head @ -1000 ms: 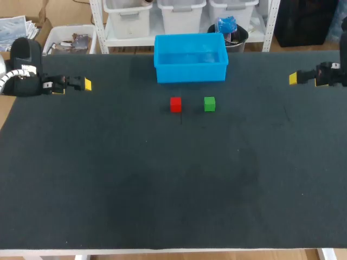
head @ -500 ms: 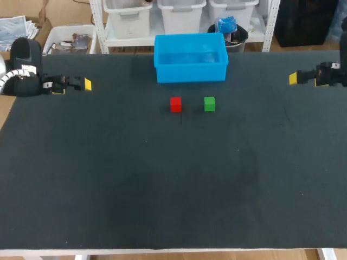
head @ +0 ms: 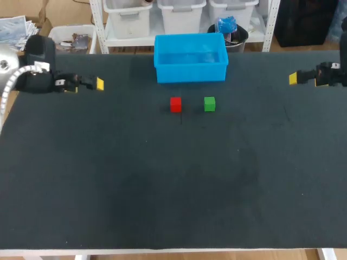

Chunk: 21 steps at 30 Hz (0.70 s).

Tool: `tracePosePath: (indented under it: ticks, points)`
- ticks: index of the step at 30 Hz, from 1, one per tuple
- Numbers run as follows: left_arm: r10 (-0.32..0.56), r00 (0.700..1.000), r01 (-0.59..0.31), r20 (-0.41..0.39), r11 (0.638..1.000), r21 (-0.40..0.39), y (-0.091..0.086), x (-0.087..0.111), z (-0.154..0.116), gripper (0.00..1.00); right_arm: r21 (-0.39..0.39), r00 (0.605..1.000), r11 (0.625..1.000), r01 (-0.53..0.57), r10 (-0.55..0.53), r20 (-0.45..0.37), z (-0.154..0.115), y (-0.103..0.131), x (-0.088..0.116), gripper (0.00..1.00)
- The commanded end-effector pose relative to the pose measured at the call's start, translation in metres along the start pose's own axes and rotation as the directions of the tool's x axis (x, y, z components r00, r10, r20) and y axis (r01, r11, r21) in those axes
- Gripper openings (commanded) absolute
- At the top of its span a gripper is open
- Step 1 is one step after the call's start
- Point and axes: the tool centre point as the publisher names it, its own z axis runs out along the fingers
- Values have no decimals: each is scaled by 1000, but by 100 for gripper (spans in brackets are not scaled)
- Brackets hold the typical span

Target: Use the left arm to pick the red cube and place it into the blue plastic box first, then use the right arm to grasp the green cube and put it into the same blue plastic box after the first action is fully finished.

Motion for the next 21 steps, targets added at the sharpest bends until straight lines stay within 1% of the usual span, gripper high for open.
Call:
tracePosePath:
  ticks: [1, 3, 6, 7, 9, 21]
  points:
    - [-1, 990, -12, -142, 996, -90, -15, -25, 35, 100, 1, 1000, 1000, 0, 0, -1, 1, 0, 0, 100]
    - [9, 985, -28, -172, 994, -110, -23, -30, 46, 100, 1, 1000, 1000, 0, 0, -1, 1, 0, 0, 100]
    - [7, 982, -28, -191, 994, -106, -31, -33, 56, 100, 1, 1000, 1000, 0, 0, -1, 1, 0, 0, 100]
    - [9, 981, -30, -192, 994, -104, -34, -35, 59, 100, 1, 1000, 1000, 0, 0, -1, 1, 0, 0, 100]
    - [22, 981, -37, -190, 997, -73, -38, -37, 61, 100, 1, 1000, 1000, 0, 0, -1, 1, 0, 0, 100]
    - [22, 981, -37, -190, 997, -73, -38, -37, 61, 100, 1, 1000, 1000, 0, 0, -1, 1, 0, 0, 100]
